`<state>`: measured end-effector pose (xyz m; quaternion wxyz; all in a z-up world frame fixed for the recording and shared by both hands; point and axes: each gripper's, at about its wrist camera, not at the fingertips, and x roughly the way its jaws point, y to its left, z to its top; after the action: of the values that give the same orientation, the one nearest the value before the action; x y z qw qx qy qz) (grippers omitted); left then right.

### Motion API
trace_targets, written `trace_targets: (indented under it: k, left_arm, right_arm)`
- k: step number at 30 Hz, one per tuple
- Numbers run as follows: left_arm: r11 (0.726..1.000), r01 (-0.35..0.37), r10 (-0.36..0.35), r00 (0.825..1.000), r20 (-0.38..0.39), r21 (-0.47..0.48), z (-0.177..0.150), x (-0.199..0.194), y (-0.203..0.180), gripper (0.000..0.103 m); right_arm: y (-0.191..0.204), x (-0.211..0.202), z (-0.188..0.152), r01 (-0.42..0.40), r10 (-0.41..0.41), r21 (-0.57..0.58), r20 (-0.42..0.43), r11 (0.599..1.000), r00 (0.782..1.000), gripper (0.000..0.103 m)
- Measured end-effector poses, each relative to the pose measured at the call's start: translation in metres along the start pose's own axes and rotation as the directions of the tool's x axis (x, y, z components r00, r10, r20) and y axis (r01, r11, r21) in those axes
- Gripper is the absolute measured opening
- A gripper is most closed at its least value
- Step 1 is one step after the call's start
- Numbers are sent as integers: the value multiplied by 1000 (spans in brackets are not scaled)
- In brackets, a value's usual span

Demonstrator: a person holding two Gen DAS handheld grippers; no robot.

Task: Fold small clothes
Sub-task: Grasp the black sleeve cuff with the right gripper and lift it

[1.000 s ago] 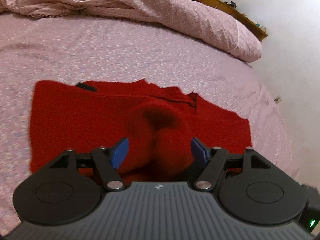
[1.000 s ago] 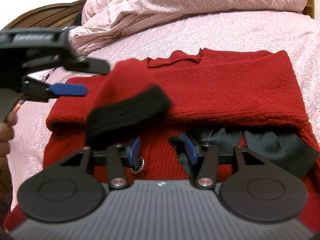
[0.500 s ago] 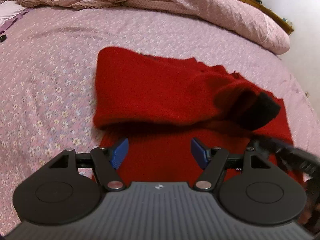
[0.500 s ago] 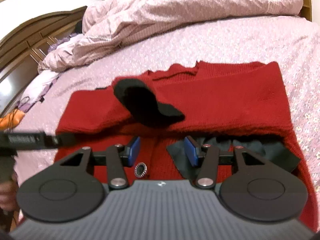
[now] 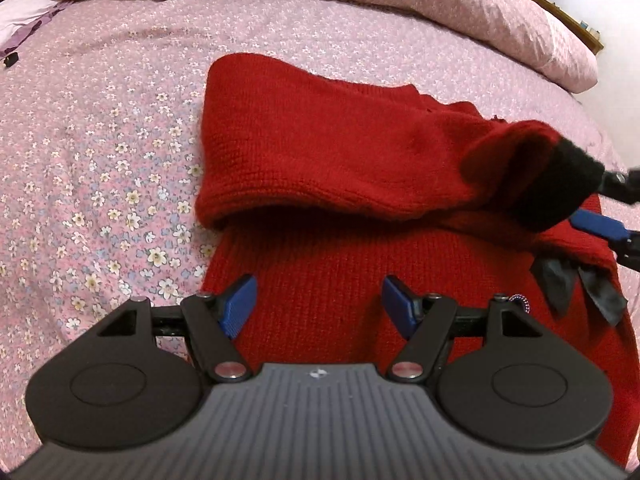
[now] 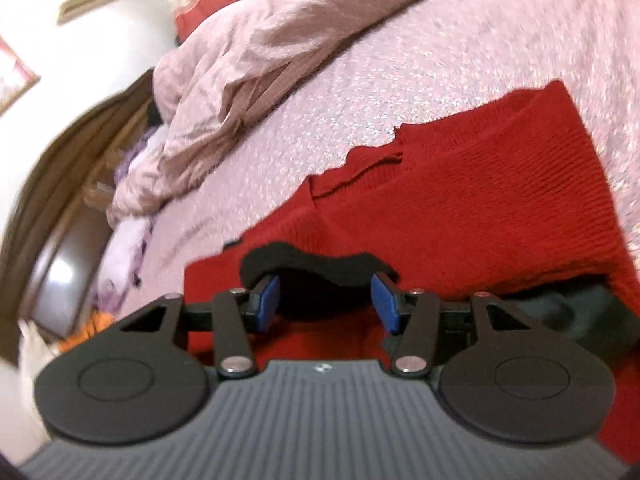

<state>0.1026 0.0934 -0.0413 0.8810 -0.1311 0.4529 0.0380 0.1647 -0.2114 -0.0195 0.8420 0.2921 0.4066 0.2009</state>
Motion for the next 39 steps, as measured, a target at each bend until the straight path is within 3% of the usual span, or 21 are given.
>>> trace_targets:
  k: [5, 12, 21, 24, 27, 34, 37, 39]
  left_arm:
    - [1000, 4, -4, 1000, 1, -3, 0, 0, 1, 75]
    - [1000, 9, -9, 1000, 5, 1, -1, 1, -1, 78]
    - [1000, 20, -20, 1000, 6, -11, -2, 0, 3, 78]
    - [1000, 17, -17, 1000, 9, -8, -2, -1, 3, 78]
    - [1000, 11, -11, 1000, 10, 0, -3, -1, 1, 78]
    - [999, 30, -29, 1000, 10, -26, -3, -2, 5, 78]
    - [999, 31, -31, 999, 9, -29, -3, -3, 5, 78]
    - [999, 33, -32, 999, 10, -30, -3, -3, 5, 78]
  right_arm:
    - [-18, 21, 5, 14, -7, 201, -37, 980, 999, 54]
    - [-29, 46, 5, 26, -7, 301, -65, 953, 998, 53]
    - [-60, 40, -2, -91, 138, 564, -41, 821, 990, 53]
    - [-64, 30, -1, -80, 117, 589, -25, 804, 993, 54]
    - [-62, 25, -1, -72, 105, 590, -22, 804, 994, 67]
    - [-46, 9, -14, -92, 120, 573, -12, 814, 993, 68]
    - [-46, 9, -15, -122, 171, 637, -16, 761, 985, 68]
    - [-44, 3, -11, -160, 198, 647, 15, 746, 980, 68]
